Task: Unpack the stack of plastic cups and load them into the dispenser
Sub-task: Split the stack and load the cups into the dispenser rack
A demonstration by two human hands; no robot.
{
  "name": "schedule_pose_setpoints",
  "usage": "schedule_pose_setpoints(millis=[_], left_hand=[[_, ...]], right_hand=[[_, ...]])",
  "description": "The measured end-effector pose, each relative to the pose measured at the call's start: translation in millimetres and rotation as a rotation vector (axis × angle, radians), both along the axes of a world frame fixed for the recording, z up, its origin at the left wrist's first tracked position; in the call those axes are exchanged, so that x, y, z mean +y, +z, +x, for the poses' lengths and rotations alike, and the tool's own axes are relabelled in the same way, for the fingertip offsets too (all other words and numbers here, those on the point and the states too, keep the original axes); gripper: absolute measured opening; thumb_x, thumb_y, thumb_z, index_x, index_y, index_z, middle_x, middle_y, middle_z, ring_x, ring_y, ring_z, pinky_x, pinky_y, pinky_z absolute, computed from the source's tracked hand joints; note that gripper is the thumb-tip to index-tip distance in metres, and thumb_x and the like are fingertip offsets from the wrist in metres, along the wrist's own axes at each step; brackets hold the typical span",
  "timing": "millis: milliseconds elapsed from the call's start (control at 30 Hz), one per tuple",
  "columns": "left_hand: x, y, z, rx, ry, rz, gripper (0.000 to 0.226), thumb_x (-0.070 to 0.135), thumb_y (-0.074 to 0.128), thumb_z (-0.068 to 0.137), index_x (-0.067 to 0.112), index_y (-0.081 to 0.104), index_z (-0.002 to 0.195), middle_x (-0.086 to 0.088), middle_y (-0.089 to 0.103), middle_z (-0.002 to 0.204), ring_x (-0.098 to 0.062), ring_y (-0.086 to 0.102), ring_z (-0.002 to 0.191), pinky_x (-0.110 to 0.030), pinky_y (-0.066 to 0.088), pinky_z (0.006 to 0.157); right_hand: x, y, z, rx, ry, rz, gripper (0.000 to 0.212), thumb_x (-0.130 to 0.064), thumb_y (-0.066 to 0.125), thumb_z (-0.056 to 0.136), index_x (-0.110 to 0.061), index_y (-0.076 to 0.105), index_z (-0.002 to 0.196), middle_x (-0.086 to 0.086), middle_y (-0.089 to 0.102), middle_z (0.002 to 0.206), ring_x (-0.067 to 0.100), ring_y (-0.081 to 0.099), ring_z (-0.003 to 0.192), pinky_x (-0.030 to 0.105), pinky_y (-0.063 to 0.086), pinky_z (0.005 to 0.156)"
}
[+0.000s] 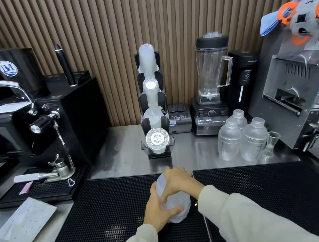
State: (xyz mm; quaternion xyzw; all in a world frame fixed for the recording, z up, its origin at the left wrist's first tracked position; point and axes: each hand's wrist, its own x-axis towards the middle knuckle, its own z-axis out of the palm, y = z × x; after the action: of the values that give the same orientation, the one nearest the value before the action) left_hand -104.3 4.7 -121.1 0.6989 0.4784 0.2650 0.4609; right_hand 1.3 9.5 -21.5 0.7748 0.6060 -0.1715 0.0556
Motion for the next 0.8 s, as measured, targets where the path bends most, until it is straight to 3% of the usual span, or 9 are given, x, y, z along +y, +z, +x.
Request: schedule_pose_setpoints(millis=[167,267,500,633,733,800], left_hand=[[-1,2,-1,-0.005,-0.004,0.002,0.116,0.036,0.088,0.053,0.028,0.015,0.144,0.010,0.059,0.113,-0.005,0.055,0.102,-0.012,0.041,0.080],[0,1,-2,0.003,-0.008,0.003,0.118,0.039,0.088,0.051,0.027,0.016,0.144,0.009,0.057,0.118,-0.007,0.054,0.107,-0.017,0.042,0.087],[0,4,-2,-0.013,-0.004,-0.018,0.105,0.035,0.088,0.051,0.036,0.025,0.135,0.015,0.056,0.116,-0.004,0.054,0.107,-0.018,0.044,0.089],[1,6,-3,-0.022,-0.006,-0.045,0.096,0.031,0.089,0.051,0.045,0.028,0.125,0.018,0.056,0.113,-0.001,0.054,0.105,-0.014,0.043,0.084],[4,6,-4,-0.013,-0.033,-0.051,0.099,0.034,0.089,0.050,0.041,0.031,0.130,0.017,0.056,0.115,-0.001,0.053,0.108,-0.009,0.042,0.080],[6,7,-5,0.005,-0.051,-0.051,0.097,0.035,0.089,0.052,0.039,0.031,0.131,0.018,0.055,0.113,0.001,0.052,0.105,-0.004,0.042,0.070]], right_hand=[[-3,3,0,-0.014,-0.003,0.038,0.085,-0.047,0.077,0.060,-0.012,0.038,0.126,0.009,0.049,0.123,0.031,0.046,0.113,0.041,0.039,0.085],[-5,5,2,0.003,-0.004,0.051,0.085,-0.048,0.076,0.060,-0.013,0.037,0.128,0.009,0.049,0.124,0.030,0.045,0.114,0.041,0.037,0.083],[-12,-10,8,0.095,0.008,0.103,0.086,-0.045,0.076,0.059,-0.015,0.034,0.128,0.009,0.044,0.128,0.031,0.040,0.121,0.046,0.034,0.096],[-17,-16,10,0.138,0.007,0.137,0.093,-0.045,0.077,0.059,-0.015,0.030,0.132,0.009,0.042,0.128,0.032,0.037,0.122,0.048,0.034,0.097],[-13,-9,11,0.134,0.000,0.140,0.084,-0.046,0.076,0.058,-0.014,0.038,0.126,0.007,0.047,0.121,0.030,0.042,0.116,0.045,0.036,0.093],[-9,-4,13,0.162,-0.013,0.134,0.077,-0.048,0.074,0.056,-0.014,0.043,0.118,0.005,0.050,0.116,0.028,0.045,0.111,0.043,0.041,0.092]])
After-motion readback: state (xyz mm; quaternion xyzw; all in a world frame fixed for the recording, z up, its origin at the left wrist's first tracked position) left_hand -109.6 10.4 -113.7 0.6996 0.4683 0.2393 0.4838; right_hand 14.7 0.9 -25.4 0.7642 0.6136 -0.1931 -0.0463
